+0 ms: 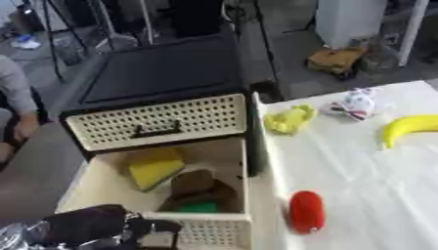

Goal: Pick up objects from table and place into drawer.

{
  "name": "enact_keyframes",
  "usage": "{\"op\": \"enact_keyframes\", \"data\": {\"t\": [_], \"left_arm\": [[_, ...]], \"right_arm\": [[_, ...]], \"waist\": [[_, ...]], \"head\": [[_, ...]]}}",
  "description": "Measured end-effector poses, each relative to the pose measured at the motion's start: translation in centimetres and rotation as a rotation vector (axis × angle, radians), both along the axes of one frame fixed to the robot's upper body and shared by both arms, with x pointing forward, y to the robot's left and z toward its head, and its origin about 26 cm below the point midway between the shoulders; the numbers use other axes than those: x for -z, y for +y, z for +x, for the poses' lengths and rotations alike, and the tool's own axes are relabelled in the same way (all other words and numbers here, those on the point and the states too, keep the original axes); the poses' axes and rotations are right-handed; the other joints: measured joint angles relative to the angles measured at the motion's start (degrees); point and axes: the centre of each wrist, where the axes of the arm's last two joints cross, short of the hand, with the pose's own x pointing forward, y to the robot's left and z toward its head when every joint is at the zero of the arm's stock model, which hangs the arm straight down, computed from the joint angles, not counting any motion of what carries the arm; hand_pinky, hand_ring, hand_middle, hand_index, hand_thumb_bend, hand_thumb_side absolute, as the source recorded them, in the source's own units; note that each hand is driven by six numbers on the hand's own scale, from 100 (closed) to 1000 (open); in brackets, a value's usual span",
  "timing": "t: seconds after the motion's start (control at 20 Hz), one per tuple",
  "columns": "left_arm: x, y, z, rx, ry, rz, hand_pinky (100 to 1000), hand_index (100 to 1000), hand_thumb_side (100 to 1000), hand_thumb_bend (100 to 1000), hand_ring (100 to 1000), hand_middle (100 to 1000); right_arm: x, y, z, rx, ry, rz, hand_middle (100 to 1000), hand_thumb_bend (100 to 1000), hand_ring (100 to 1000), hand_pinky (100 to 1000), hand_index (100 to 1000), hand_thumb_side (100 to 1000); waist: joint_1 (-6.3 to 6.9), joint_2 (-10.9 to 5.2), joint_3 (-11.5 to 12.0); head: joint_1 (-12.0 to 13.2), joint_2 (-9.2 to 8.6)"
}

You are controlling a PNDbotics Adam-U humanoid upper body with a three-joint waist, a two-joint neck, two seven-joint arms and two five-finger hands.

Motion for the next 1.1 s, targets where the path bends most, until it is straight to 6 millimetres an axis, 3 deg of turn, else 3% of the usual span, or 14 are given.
{"op": "enact_keyframes", "data": {"t": [0.15, 0.35, 0.65, 0.7, 1.1], "left_arm": [[0.1, -0.1, 0.0, -0.020, 0.108, 0.013, 100, 1000, 549, 100, 100, 100], [-0.5, -0.2, 0.2, 0.013, 0.102, -0.021, 100, 1000, 551, 100, 100, 100], [-1.6, -0.4, 0.6, 0.116, -0.017, -0.092, 100, 1000, 583, 100, 100, 100], [-1.8, -0.4, 0.7, 0.132, -0.045, -0.107, 100, 1000, 552, 100, 100, 100], [-3.6, 0.1, 1.0, 0.227, -0.309, -0.263, 100, 1000, 552, 100, 100, 100]], "right_arm": [[0.0, 0.0, 0.0, 0.000, 0.000, 0.000, 696, 100, 806, 654, 847, 1000], [0.1, 0.0, 0.0, 0.001, 0.003, 0.000, 696, 100, 806, 654, 847, 1000], [0.1, 0.0, 0.0, 0.001, 0.004, 0.000, 697, 100, 806, 653, 848, 1000], [0.1, 0.0, 0.0, 0.001, 0.004, 0.000, 698, 100, 806, 653, 848, 1000], [0.2, -0.1, 0.0, 0.001, 0.003, 0.003, 699, 100, 805, 653, 848, 1000]], "waist": [[0.00, -0.01, 0.09], [-0.01, -0.01, 0.35], [-0.01, -0.34, 0.74], [-0.01, -0.38, 0.80], [-0.19, -0.53, 1.17]], "head": [[0.01, 0.00], [0.01, 0.01], [0.00, 0.04], [-0.01, 0.04], [-0.09, 0.25]]}}
